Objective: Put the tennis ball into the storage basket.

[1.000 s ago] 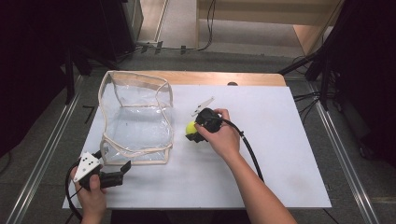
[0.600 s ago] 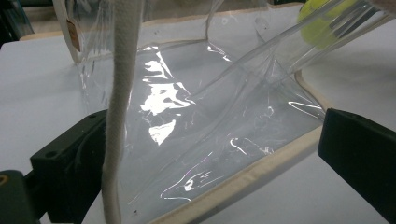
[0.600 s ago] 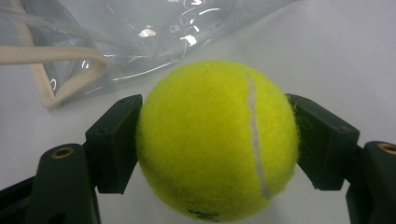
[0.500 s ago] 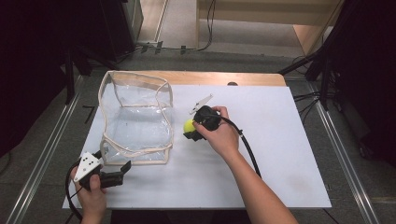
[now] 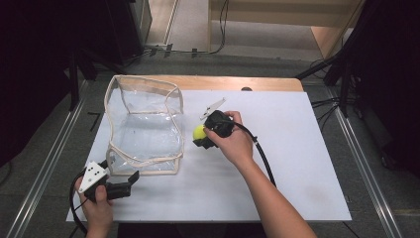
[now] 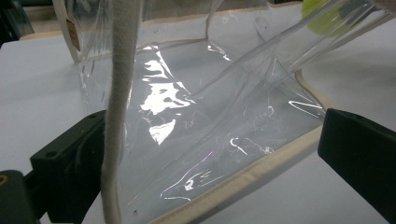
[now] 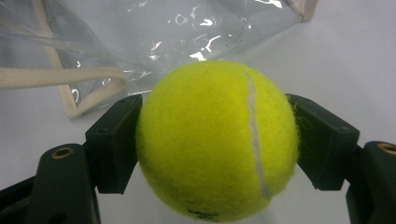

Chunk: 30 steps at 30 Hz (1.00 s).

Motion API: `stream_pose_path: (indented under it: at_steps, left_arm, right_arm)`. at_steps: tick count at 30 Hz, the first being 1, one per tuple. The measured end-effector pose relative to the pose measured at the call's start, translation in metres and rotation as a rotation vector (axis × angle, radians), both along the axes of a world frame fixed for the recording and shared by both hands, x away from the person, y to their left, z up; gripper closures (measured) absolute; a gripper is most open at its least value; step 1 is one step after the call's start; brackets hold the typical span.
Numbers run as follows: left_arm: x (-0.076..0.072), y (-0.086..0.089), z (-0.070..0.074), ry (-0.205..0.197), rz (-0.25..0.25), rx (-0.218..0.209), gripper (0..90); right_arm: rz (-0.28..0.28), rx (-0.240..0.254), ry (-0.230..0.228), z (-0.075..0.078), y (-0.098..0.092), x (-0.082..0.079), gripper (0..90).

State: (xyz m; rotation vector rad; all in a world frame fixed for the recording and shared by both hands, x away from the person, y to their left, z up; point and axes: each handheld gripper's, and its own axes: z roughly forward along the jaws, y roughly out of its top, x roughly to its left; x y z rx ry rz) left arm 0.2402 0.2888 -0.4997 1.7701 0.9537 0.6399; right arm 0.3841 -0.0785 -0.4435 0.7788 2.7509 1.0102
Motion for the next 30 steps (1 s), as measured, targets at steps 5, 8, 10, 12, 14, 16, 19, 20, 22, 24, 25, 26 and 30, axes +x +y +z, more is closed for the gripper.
stream_pose_path:
  at_steps: [5, 8, 10, 12, 14, 16, 19, 20, 22, 24, 25, 26, 30]
  left_arm:
    - [0.000, 0.000, 0.000, 0.000, 0.000, 0.000, 0.0]
    - [0.000, 0.000, 0.000, 0.000, -0.001, -0.001, 0.0]
    - [0.000, 0.000, 0.000, -0.001, -0.001, -0.001, 0.0]
    - [0.000, 0.000, 0.000, 0.000, -0.001, 0.000, 0.0]
    - [0.000, 0.000, 0.000, 0.000, -0.001, 0.001, 0.0]
    - [0.000, 0.000, 0.000, 0.000, 0.000, 0.004, 0.0]
    - [0.000, 0.000, 0.000, 0.000, 0.000, 0.007, 0.0]
    - [0.000, 0.000, 0.000, 0.000, 0.000, 0.007, 0.0]
    - [0.000, 0.000, 0.000, 0.000, 0.001, 0.004, 0.0]
    - [0.000, 0.000, 0.000, 0.000, 0.001, 0.006, 0.0]
    - [0.000, 0.000, 0.000, 0.000, 0.001, 0.006, 0.0]
    - [0.000, 0.000, 0.000, 0.000, 0.001, 0.005, 0.0]
    - [0.000, 0.000, 0.000, 0.001, 0.000, 0.003, 0.0]
  right_arm:
    - [0.007, 0.005, 0.001, 0.002, 0.001, -0.001, 22.5]
    - [0.015, 0.002, 0.007, 0.003, 0.003, -0.001, 22.5]
    - [0.016, 0.003, 0.006, 0.004, 0.003, -0.001, 22.5]
    - [0.020, 0.000, 0.005, 0.006, 0.003, -0.001, 22.5]
    - [0.025, 0.000, 0.001, 0.009, 0.004, 0.000, 22.5]
    - [0.025, 0.003, -0.002, 0.014, 0.003, 0.000, 22.5]
    - [0.029, 0.004, -0.014, 0.022, 0.003, 0.000, 22.5]
    - [0.029, 0.004, -0.014, 0.022, 0.003, 0.000, 22.5]
    - [0.037, 0.006, -0.022, 0.025, 0.004, -0.001, 22.5]
    - [0.041, 0.006, -0.021, 0.027, 0.004, -0.001, 22.5]
    - [0.041, 0.006, -0.021, 0.027, 0.004, -0.001, 22.5]
    - [0.044, 0.008, -0.021, 0.027, 0.004, -0.001, 22.5]
    - [0.050, 0.019, -0.019, 0.029, 0.005, -0.002, 22.5]
